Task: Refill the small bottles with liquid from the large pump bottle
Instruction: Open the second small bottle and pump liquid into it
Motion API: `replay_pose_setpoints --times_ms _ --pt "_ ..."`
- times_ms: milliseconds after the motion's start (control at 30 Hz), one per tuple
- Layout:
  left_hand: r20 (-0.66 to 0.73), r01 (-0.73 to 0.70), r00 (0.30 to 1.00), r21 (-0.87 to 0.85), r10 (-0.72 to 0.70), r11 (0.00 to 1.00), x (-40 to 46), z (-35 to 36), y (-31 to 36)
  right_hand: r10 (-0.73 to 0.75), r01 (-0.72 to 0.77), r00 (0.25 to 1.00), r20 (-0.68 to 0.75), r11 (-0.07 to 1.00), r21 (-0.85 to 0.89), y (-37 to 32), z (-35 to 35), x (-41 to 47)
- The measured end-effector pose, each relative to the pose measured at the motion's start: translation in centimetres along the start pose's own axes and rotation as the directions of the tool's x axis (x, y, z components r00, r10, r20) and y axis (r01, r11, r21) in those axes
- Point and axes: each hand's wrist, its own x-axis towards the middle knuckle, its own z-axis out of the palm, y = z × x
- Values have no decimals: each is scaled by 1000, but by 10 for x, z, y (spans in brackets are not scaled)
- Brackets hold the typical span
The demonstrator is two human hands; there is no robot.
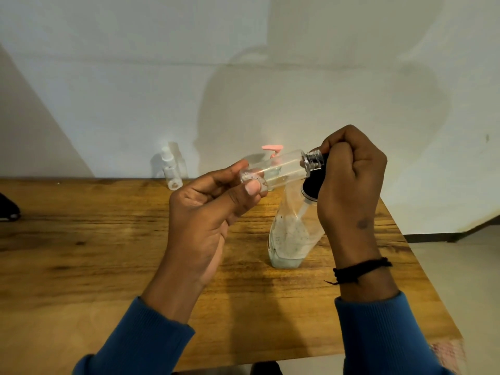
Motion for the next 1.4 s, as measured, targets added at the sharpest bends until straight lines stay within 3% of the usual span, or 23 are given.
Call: replay_pose_setpoints --times_ms 400,600,1400 --pt "10 22 1000 -18 -22 1000 -1 -1 1 27 -27 1000 13 999 43 -2 1 -1" --pt "14 35 999 -17 -35 999 0 0 2 -18 20 999 35 998 -51 -5 -3 2" --pt "-10 30 999 -44 -31 999 -1 0 -2 46 -47 999 11 998 34 -5 2 -1"
